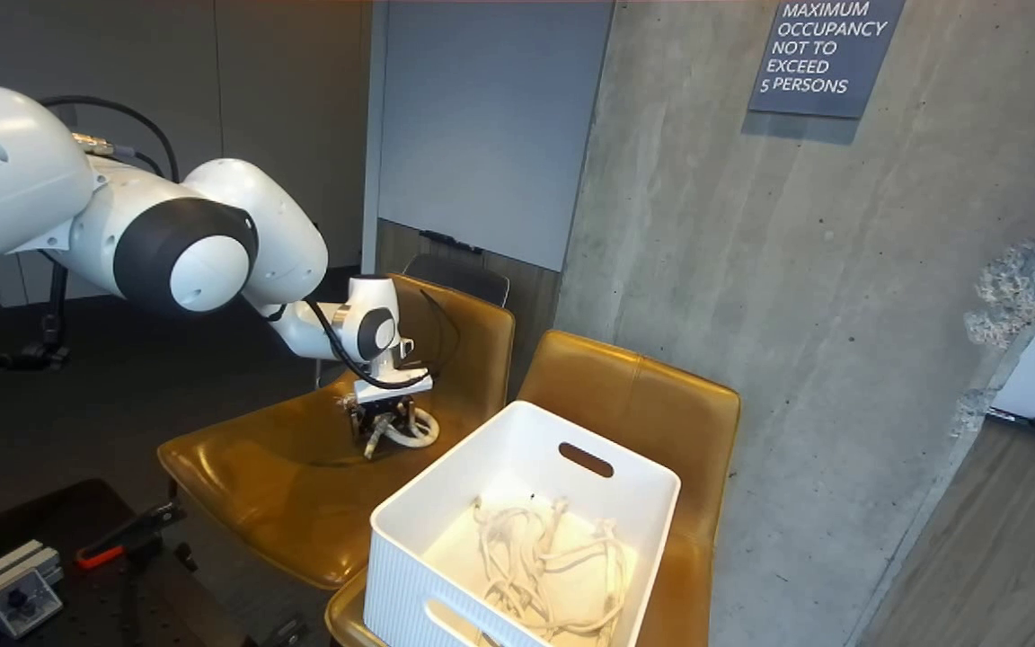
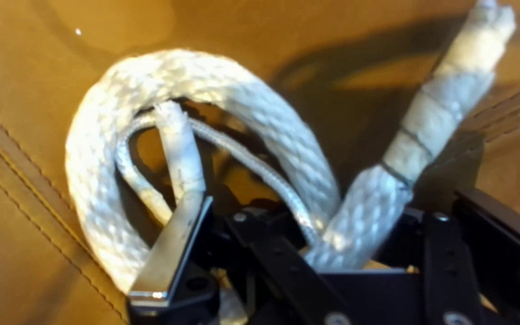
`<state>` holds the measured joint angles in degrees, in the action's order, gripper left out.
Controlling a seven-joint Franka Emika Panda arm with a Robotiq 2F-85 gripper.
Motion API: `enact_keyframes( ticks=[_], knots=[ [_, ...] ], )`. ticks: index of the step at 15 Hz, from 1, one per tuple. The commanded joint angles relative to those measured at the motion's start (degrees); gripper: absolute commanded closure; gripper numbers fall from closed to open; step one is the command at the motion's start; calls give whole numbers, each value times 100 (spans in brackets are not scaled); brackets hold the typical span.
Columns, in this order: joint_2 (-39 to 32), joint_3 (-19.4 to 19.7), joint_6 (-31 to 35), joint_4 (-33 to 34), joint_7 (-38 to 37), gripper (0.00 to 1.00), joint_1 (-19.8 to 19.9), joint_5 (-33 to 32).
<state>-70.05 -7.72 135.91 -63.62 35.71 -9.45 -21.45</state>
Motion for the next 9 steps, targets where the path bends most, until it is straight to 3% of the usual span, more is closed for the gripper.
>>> enact_keyframes(
  ticks=[1, 5, 9],
  knots=[
    [362, 64, -302, -357, -48, 100, -2, -34],
    [906, 93, -822, -878, -141, 100, -22, -36],
    [1989, 238, -1191, -1866, -271, 100, 11, -41]
  ],
)
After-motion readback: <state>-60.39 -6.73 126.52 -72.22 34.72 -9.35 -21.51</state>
